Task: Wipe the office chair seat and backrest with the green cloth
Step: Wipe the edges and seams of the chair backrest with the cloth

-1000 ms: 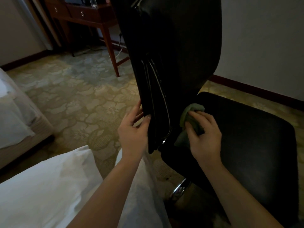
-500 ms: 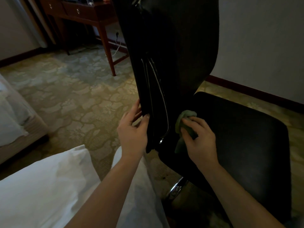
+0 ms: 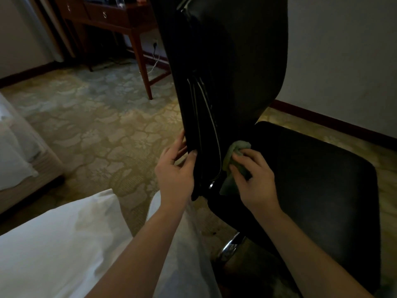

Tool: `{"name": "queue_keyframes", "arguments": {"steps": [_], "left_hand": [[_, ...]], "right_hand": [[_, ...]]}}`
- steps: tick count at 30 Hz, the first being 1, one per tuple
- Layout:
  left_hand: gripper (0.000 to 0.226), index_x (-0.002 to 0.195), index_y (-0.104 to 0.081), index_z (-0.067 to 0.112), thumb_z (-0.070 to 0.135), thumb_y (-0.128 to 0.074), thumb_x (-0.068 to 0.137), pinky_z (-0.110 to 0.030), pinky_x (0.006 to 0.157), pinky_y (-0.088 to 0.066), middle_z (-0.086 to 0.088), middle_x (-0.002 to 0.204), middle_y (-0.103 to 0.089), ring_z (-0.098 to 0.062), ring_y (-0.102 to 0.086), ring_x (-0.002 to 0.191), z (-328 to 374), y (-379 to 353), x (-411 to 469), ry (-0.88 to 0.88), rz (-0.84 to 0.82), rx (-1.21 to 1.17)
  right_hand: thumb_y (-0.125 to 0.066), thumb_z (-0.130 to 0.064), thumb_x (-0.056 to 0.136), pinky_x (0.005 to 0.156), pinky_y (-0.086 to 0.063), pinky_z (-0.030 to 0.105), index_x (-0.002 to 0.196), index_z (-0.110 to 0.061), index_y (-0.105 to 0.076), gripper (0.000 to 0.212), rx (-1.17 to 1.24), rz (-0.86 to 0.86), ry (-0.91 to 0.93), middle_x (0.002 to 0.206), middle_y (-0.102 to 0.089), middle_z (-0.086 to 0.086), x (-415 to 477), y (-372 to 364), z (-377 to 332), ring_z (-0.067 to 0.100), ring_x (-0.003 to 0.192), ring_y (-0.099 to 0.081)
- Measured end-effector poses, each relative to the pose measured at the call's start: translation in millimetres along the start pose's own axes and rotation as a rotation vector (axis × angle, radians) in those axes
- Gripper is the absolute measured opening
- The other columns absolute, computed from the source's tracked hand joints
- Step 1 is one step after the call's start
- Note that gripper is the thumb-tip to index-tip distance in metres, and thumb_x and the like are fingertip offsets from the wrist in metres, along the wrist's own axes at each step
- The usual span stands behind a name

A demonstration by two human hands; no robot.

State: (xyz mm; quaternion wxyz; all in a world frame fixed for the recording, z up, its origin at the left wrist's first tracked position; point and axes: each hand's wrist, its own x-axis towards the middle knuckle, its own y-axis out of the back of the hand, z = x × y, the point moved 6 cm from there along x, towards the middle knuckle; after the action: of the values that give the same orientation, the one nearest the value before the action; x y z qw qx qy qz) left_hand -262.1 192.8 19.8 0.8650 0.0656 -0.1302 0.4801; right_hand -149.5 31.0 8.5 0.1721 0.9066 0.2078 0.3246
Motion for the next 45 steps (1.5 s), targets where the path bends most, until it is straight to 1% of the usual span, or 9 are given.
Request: {"name": "queue_keyframes", "arguments": {"steps": [3, 7, 12, 19, 23, 27, 35, 42, 45], "left_hand": [[0.060, 0.132, -0.056, 0.043, 0.000, -0.068, 0.093, -0.023, 0.093, -0.056, -0.002, 0.122, -0.069, -0.008, -0.068, 0.113, -1, 0, 1, 0.000, -0.008, -0.003], [0.060, 0.130, -0.055, 0.045, 0.000, -0.068, 0.093, -0.020, 0.091, -0.055, -0.003, 0.123, -0.068, -0.008, -0.068, 0.113, -1, 0, 2, 0.005, -0.005, -0.005], [0.059, 0.135, -0.055, 0.041, 0.001, -0.068, 0.094, -0.022, 0.092, -0.055, -0.003, 0.123, -0.068, -0.008, -0.067, 0.114, -2, 0, 1, 0.002, -0.013, 0.006], [0.057, 0.134, -0.055, 0.043, 0.004, -0.068, 0.095, -0.026, 0.093, -0.056, -0.003, 0.123, -0.069, -0.011, -0.068, 0.114, -4, 1, 2, 0.027, -0.013, -0.010], [0.057, 0.137, -0.054, 0.039, 0.003, -0.067, 0.094, -0.023, 0.093, -0.056, -0.003, 0.122, -0.069, -0.010, -0.068, 0.114, -4, 0, 1, 0.016, -0.006, 0.002], [0.057, 0.139, -0.054, 0.036, 0.003, -0.067, 0.095, -0.026, 0.094, -0.056, -0.003, 0.122, -0.069, -0.010, -0.067, 0.114, -6, 0, 2, 0.018, -0.021, 0.010], [0.056, 0.138, -0.053, 0.038, 0.004, -0.066, 0.096, -0.028, 0.096, -0.056, -0.003, 0.124, -0.068, -0.010, -0.067, 0.116, -6, -1, 1, 0.025, -0.024, 0.012], [0.059, 0.135, -0.054, 0.042, 0.001, -0.066, 0.094, -0.028, 0.097, -0.055, -0.005, 0.123, -0.068, -0.013, -0.067, 0.116, -3, -1, 0, 0.027, -0.026, 0.002], [0.058, 0.136, -0.055, 0.039, 0.001, -0.067, 0.094, -0.024, 0.094, -0.055, -0.004, 0.122, -0.069, -0.012, -0.068, 0.114, -1, 0, -2, 0.031, -0.017, -0.028]], "right_hand": [[-0.069, 0.001, 0.087, 0.094, -0.046, 0.012, 0.115, -0.011, -0.070, 0.030, -0.017, -0.052, -0.032, 0.119, -0.056, -0.002, -9, 6, 14, -0.001, 0.111, -0.056], [-0.068, -0.005, 0.089, 0.092, -0.044, 0.007, 0.119, -0.020, -0.066, 0.033, 0.019, 0.065, -0.066, 0.122, -0.057, -0.002, -3, 24, 11, -0.010, 0.112, -0.052], [-0.068, -0.007, 0.090, 0.096, -0.047, 0.014, 0.121, -0.019, -0.066, 0.034, 0.072, 0.067, -0.039, 0.125, -0.055, -0.003, 13, 10, -10, 0.002, 0.116, -0.055], [-0.067, -0.003, 0.089, 0.095, -0.047, 0.014, 0.116, -0.007, -0.069, 0.027, 0.025, 0.044, -0.067, 0.119, -0.054, -0.004, -14, -10, 11, 0.003, 0.110, -0.055], [-0.069, -0.001, 0.088, 0.096, -0.046, 0.012, 0.115, -0.007, -0.070, 0.028, -0.045, -0.040, -0.095, 0.118, -0.057, -0.005, -25, -8, 26, 0.005, 0.108, -0.056], [-0.070, -0.007, 0.089, 0.096, -0.046, 0.013, 0.119, -0.012, -0.068, 0.031, -0.013, 0.007, -0.136, 0.121, -0.060, 0.000, -11, 17, 27, 0.005, 0.110, -0.057], [-0.071, -0.004, 0.087, 0.096, -0.043, 0.010, 0.117, -0.009, -0.067, 0.030, 0.026, 0.029, -0.006, 0.118, -0.055, -0.004, 5, 3, -6, 0.001, 0.111, -0.054], [-0.071, -0.001, 0.086, 0.092, -0.044, 0.011, 0.111, -0.008, -0.071, 0.026, -0.115, -0.182, -0.132, 0.113, -0.059, 0.002, -28, -11, 43, 0.017, 0.104, -0.061], [-0.071, -0.002, 0.087, 0.089, -0.043, 0.005, 0.115, -0.010, -0.070, 0.029, -0.082, -0.097, -0.182, 0.114, -0.059, 0.000, -25, 8, 46, 0.014, 0.104, -0.061]]}}
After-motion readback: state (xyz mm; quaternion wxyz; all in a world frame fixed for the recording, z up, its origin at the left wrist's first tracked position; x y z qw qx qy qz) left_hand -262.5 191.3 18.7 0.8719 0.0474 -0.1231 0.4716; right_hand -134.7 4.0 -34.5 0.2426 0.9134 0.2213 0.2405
